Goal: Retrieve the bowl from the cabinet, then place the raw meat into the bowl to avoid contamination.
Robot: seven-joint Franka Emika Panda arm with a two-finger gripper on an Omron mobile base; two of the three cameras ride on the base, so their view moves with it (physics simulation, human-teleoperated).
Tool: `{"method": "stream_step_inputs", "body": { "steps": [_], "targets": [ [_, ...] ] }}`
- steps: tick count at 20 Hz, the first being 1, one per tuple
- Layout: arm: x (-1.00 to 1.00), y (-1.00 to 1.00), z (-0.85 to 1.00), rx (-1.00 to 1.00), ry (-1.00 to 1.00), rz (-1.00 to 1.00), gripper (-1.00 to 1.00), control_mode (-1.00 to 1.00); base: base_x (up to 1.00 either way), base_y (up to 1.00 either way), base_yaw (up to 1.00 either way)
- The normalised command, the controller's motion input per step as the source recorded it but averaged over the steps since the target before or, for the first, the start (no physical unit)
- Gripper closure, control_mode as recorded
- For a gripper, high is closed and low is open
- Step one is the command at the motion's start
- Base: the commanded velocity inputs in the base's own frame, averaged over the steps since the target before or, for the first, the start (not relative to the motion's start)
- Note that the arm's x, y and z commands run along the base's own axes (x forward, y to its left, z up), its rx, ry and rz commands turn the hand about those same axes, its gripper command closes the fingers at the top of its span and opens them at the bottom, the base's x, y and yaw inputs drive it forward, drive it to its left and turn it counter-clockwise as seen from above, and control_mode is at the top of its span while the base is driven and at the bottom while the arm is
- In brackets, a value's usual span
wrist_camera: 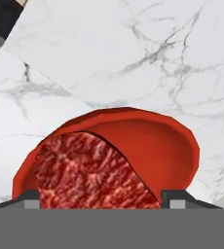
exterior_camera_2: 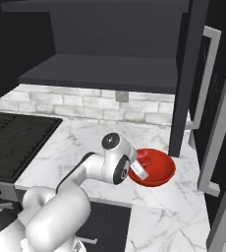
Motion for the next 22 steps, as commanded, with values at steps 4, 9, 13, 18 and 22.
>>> {"method": "stream_step_inputs", "body": {
  "steps": [4, 9, 13, 18, 22],
  "targets": [
    [0.00, 0.00, -0.17, 0.02, 0.01, 0.00, -1.00, -1.00, 0.00, 0.00, 0.00],
    [0.03, -0.01, -0.03, 0.00, 0.00, 0.00, -1.00, -1.00, 0.00, 0.00, 0.00],
    [0.05, -0.08, 0.00, 0.00, 0.00, 0.02, -1.00, -1.00, 0.00, 0.00, 0.00],
    [0.04, -0.20, 0.05, 0.00, 0.01, 0.03, -1.00, -1.00, 0.00, 0.00, 0.00],
    [0.00, -0.14, 0.21, -0.01, 0.00, 0.00, -1.00, -1.00, 0.00, 0.00, 0.00]
  ]
}}
